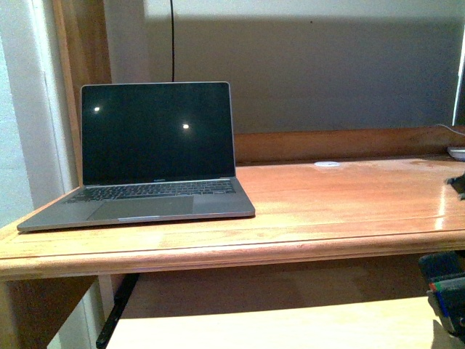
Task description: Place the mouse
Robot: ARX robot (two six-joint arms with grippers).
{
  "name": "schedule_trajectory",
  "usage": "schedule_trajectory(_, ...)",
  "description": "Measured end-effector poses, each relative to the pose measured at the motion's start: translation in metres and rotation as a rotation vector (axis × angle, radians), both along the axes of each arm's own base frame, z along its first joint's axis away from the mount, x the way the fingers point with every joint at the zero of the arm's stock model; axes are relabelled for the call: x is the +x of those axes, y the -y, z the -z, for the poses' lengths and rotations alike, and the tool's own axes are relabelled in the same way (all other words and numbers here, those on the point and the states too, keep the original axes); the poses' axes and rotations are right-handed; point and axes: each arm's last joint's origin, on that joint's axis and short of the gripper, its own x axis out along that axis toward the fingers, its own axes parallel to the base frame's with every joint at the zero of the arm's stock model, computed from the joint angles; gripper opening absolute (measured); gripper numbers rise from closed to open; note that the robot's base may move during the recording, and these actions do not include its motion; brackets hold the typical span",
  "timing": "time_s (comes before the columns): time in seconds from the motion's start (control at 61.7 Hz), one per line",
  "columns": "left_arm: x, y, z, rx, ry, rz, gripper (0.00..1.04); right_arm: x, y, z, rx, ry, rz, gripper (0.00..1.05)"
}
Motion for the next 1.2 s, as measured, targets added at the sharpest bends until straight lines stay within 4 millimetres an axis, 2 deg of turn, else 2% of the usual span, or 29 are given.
schedule_trajectory(0.065,-0.003,0.0,-0.001,0.0,0.006,0.0,0.03,0.005,0.003,0.011,-0.006,-0.029,0.012,0.97)
schedule_trajectory(0.405,-0.01,0.0,-0.001,0.0,0.006,0.0,0.03,0.017,0.009,0.033,-0.012,-0.06,0.03,0.97)
schedule_trajectory(0.6,-0.013,0.0,-0.001,0.0,0.007,0.0,0.03,0.025,0.014,0.037,0.03,-0.044,0.062,0.97)
schedule_trajectory(0.81,-0.016,0.0,-0.001,0.0,0.007,0.0,0.03,0.026,0.019,0.039,0.084,-0.036,0.056,0.7)
schedule_trajectory(0.892,-0.019,0.0,0.001,0.0,-0.007,0.0,0.03,0.022,0.022,0.035,0.093,-0.039,0.057,0.62)
schedule_trajectory(1.037,-0.027,0.0,0.002,0.0,0.001,0.0,0.03,-0.003,0.028,0.021,0.108,-0.046,0.022,0.59)
schedule_trajectory(1.2,-0.027,0.0,0.002,0.0,0.002,0.0,0.03,-0.034,0.02,-0.017,0.122,0.024,-0.074,0.59)
